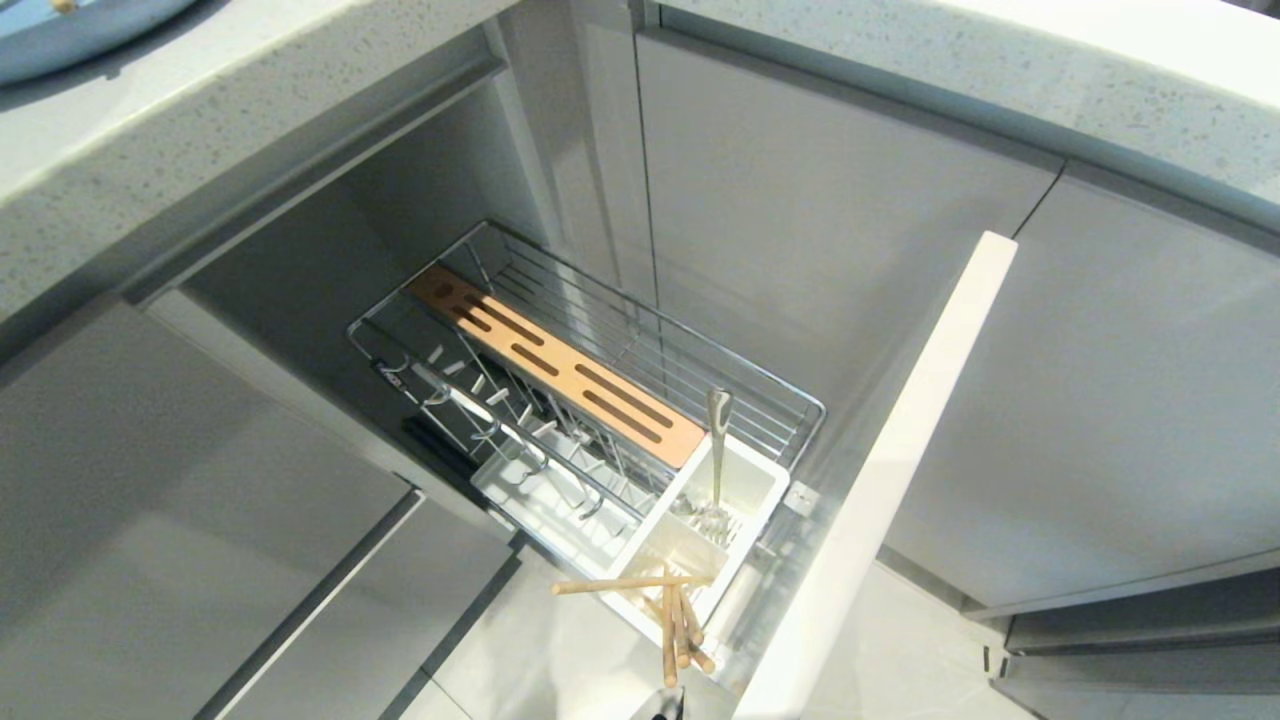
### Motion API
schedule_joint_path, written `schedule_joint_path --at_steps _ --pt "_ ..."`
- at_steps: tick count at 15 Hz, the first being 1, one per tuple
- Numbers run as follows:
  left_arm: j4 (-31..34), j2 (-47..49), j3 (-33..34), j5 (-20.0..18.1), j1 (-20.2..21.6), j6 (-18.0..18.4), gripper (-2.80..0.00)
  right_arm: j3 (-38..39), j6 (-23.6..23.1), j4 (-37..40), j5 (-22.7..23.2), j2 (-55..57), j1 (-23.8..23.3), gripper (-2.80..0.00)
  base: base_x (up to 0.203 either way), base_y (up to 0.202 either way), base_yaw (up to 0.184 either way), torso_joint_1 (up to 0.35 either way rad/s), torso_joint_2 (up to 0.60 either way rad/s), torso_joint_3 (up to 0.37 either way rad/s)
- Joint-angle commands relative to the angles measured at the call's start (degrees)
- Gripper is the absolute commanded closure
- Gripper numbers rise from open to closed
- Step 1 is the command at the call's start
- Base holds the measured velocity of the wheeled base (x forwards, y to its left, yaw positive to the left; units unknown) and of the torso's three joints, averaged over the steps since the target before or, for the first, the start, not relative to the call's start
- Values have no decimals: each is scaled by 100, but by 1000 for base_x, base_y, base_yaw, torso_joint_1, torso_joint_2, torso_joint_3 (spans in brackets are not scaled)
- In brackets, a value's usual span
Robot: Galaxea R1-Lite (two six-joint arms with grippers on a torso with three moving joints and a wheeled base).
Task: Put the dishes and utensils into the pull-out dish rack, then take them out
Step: Pick up the chopsticks and place it in the cupboard
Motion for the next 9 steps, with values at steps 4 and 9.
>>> schedule_joint_path --at_steps 4,9 --pt "-6 207 7 -10 -6 -191 -280 0 1 -4 2 0 2 0 0 0 0 0 0 0" --pt "-37 483 7 -301 -6 -413 -280 9 1 -4 -5 0 2 0 0 0 0 0 0 0"
